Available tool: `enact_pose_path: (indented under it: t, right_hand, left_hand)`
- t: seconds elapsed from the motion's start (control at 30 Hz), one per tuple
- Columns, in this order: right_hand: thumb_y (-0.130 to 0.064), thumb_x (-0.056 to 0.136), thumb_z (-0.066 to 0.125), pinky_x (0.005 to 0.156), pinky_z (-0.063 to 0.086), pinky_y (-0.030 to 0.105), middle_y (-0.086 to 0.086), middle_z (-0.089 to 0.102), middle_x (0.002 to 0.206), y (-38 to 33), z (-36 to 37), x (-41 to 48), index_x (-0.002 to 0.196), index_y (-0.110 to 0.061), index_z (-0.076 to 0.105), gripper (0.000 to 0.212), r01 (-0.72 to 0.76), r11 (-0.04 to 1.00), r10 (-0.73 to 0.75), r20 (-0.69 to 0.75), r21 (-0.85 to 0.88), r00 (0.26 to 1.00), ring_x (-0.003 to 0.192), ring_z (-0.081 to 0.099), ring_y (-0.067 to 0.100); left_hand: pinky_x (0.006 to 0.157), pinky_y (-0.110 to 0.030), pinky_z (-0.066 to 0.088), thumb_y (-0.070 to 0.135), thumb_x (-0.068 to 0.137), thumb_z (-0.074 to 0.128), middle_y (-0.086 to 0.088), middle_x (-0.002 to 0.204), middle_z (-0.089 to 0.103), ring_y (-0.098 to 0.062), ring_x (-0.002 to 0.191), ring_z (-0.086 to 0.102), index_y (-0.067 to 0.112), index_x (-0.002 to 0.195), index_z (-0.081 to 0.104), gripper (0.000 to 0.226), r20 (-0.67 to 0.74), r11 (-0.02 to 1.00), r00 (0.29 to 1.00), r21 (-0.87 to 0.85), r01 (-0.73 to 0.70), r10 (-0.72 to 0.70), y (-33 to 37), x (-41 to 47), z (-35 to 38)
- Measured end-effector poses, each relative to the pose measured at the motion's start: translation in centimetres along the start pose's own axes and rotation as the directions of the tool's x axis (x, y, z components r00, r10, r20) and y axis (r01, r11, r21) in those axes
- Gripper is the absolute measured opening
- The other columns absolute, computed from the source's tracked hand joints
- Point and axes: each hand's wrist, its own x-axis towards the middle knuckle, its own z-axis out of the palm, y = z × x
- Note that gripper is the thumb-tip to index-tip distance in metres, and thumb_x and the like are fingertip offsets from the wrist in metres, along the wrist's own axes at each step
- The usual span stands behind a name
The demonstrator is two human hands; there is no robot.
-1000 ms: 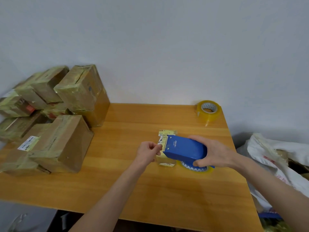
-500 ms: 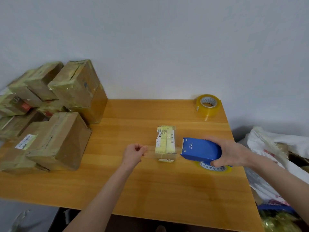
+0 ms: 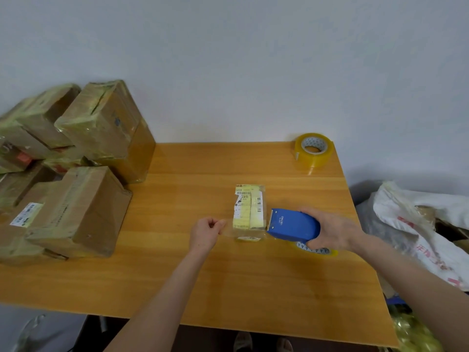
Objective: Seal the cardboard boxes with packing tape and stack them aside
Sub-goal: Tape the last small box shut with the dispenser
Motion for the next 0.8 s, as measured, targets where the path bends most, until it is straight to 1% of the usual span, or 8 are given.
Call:
enact_pose_path:
  t: [0.2, 0.33, 0.4, 0.5, 0.57, 0.63, 0.7, 0.8]
  right_hand:
    - [-0.032, 0.078, 0.071, 0.069, 0.047, 0.028, -0.005, 0.053, 0.113, -0.6, 1.2, 1.0, 0.146, -0.038, 0.024, 0.082, -0.065, 0.997, 0.063, 0.055, 0.039, 0.996, 0.096, 0.055, 0.019]
    - [-0.035, 0.077, 0.07, 0.077, 0.049, 0.032, -0.006, 0.053, 0.114, -0.6, 1.3, 1.4, 0.147, -0.04, 0.023, 0.084, -0.091, 0.995, 0.09, 0.041, 0.026, 0.995, 0.098, 0.056, 0.019]
    - [-0.036, 0.077, 0.069, 0.074, 0.048, 0.031, -0.006, 0.054, 0.112, -0.6, 1.5, 1.3, 0.146, -0.04, 0.023, 0.083, -0.083, 0.996, 0.082, 0.037, 0.024, 0.996, 0.096, 0.056, 0.018]
    - [-0.036, 0.077, 0.07, 0.071, 0.048, 0.03, -0.005, 0.054, 0.111, -0.6, 1.6, 1.3, 0.145, -0.039, 0.025, 0.082, -0.063, 0.998, 0.062, 0.017, 0.028, 0.998, 0.094, 0.056, 0.019]
    - [-0.037, 0.076, 0.07, 0.073, 0.05, 0.031, -0.005, 0.055, 0.111, -0.7, 1.7, 1.4, 0.144, -0.039, 0.025, 0.081, -0.051, 0.999, 0.051, 0.003, 0.016, 0.999, 0.094, 0.056, 0.019]
    - [-0.039, 0.075, 0.071, 0.074, 0.053, 0.033, -0.005, 0.056, 0.109, -1.0, 2.1, 1.3, 0.142, -0.039, 0.027, 0.08, -0.033, 0.999, 0.033, -0.025, 0.019, 0.999, 0.092, 0.057, 0.018]
    - [-0.04, 0.074, 0.07, 0.076, 0.054, 0.035, -0.005, 0.057, 0.108, -1.1, 2.3, 1.2, 0.14, -0.041, 0.027, 0.079, -0.026, 0.999, 0.028, -0.039, 0.031, 0.999, 0.092, 0.057, 0.018]
    - [-0.046, 0.073, 0.071, 0.079, 0.054, 0.037, -0.004, 0.055, 0.112, -0.8, 2.5, 1.0, 0.141, -0.041, 0.027, 0.08, -0.009, 0.999, 0.011, -0.041, 0.036, 0.999, 0.096, 0.056, 0.019]
  left_hand:
    - [0.063, -0.029, 0.044, 0.034, 0.094, 0.058, 0.0, 0.075, 0.066, -0.016, 0.067, 0.056, 0.018, 0.076, 0.062, 0.025, 0.052, 0.999, 0.998, 0.039, 0.023, -0.026, -0.7, 0.6, 1.7]
    - [0.064, -0.029, 0.04, 0.042, 0.092, 0.059, -0.011, 0.102, 0.067, -0.03, 0.094, 0.064, 0.02, 0.118, 0.062, 0.034, 0.063, 0.988, 0.998, 0.154, 0.011, -0.021, -1.7, 0.6, 2.0]
    - [0.07, -0.028, 0.044, 0.035, 0.092, 0.06, -0.009, 0.104, 0.064, -0.025, 0.095, 0.061, 0.022, 0.128, 0.058, 0.038, 0.021, 0.975, 1.0, 0.221, -0.025, 0.021, -2.5, 0.4, 1.5]
    - [0.088, -0.026, 0.046, 0.019, 0.099, 0.048, -0.004, 0.119, 0.062, -0.015, 0.104, 0.056, 0.016, 0.129, 0.059, 0.032, -0.076, 0.978, 0.982, 0.127, -0.162, 0.173, -2.0, -1.1, 1.7]
    - [0.088, -0.025, 0.047, 0.017, 0.102, 0.042, 0.003, 0.123, 0.061, -0.01, 0.104, 0.056, 0.015, 0.136, 0.051, 0.036, -0.008, 0.972, 0.972, 0.024, -0.235, 0.235, -0.6, -2.8, 2.5]
    - [0.079, -0.026, 0.05, 0.017, 0.103, 0.038, 0.011, 0.111, 0.062, -0.005, 0.09, 0.055, 0.02, 0.14, 0.046, 0.038, 0.106, 0.963, 0.958, -0.083, -0.257, 0.265, 0.5, -3.8, 3.2]
    - [0.081, -0.032, 0.051, 0.018, 0.104, 0.036, 0.01, 0.107, 0.061, -0.007, 0.088, 0.054, 0.021, 0.142, 0.041, 0.039, 0.163, 0.956, 0.942, -0.043, -0.29, 0.293, 1.0, -3.6, 3.4]
    - [0.106, -0.029, 0.039, 0.02, 0.104, 0.033, 0.005, 0.145, 0.042, -0.012, 0.128, 0.043, 0.018, 0.151, 0.026, 0.047, 0.158, 0.908, 0.92, 0.168, -0.384, 0.36, 0.9, -3.2, 3.0]
